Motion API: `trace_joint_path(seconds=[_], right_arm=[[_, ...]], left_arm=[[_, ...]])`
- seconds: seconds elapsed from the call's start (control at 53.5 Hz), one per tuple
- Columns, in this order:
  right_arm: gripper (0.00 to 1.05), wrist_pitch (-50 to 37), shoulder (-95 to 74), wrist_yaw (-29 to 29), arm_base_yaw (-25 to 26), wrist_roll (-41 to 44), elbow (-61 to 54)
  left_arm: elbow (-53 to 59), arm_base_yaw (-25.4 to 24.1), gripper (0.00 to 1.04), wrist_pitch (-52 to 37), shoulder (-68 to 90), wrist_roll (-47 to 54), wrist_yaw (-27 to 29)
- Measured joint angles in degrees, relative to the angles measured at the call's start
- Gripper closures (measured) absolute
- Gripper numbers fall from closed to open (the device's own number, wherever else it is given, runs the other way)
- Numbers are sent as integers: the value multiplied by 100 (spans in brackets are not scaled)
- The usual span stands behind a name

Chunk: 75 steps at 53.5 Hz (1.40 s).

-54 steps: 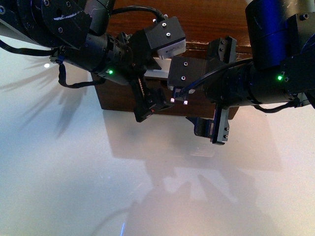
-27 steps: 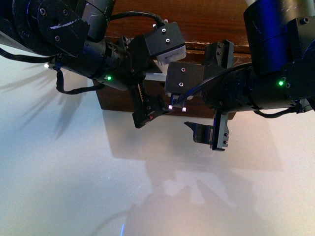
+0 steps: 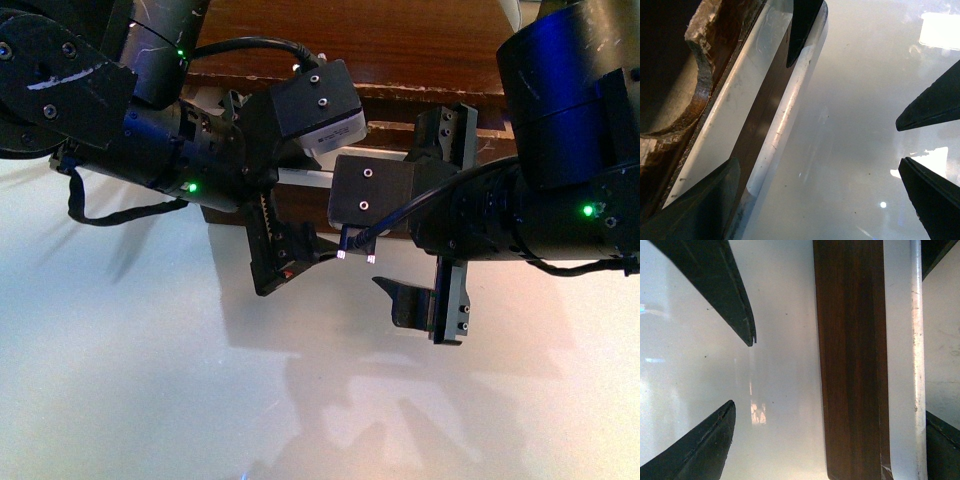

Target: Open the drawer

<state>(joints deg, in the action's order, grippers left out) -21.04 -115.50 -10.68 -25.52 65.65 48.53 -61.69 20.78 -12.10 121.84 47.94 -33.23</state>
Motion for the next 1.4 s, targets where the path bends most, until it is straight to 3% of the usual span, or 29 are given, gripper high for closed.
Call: trace_joint_path(seconds=[0.56, 1.401], right_arm=[[9, -337, 81, 299, -428, -466, -326], [9, 472, 118, -179, -361, -188, -24]], left_arm=[[439, -4, 8, -175, -210, 50, 2], [302, -2, 8, 538, -330, 367, -72]])
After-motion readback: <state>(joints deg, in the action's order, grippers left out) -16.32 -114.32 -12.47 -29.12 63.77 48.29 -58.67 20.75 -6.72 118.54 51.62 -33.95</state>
